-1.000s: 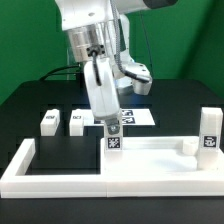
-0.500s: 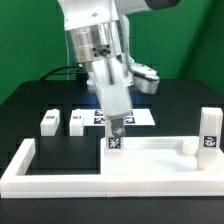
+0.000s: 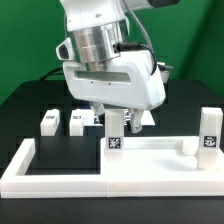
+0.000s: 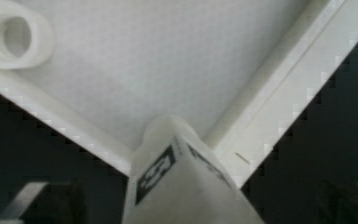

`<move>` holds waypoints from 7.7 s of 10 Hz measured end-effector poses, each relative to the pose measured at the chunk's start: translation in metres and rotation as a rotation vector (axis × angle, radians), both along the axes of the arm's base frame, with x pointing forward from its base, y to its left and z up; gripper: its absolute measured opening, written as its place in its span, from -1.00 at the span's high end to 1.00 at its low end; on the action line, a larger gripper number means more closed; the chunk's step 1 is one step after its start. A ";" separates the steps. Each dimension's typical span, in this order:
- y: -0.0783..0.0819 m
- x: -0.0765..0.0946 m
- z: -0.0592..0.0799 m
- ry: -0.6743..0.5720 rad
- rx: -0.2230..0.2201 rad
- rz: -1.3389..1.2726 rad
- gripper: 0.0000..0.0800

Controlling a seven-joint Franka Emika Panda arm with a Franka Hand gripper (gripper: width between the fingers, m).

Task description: Assemble desk

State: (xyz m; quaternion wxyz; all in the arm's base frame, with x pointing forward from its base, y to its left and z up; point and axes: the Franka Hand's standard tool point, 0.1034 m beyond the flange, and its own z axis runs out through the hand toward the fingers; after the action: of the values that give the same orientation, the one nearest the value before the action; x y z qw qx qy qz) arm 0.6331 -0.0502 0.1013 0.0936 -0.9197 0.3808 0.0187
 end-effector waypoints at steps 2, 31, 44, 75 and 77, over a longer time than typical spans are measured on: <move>-0.006 0.003 0.001 -0.066 -0.088 0.424 -0.62; 0.022 0.020 0.048 0.168 0.094 -1.039 -0.62; 0.070 -0.064 -0.005 0.166 0.024 -0.911 -0.62; 0.019 -0.139 -0.094 0.036 -0.121 -0.379 0.86; 0.018 -0.142 -0.094 0.028 -0.127 -0.280 0.86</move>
Offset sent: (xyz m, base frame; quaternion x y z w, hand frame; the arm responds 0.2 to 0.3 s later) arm 0.0000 0.0000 0.0000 0.0000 0.0000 0.0000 1.0000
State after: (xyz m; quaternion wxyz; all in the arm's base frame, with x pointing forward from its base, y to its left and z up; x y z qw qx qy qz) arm 0.4912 -0.0327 0.0068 0.0316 -0.8612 0.5072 -0.0057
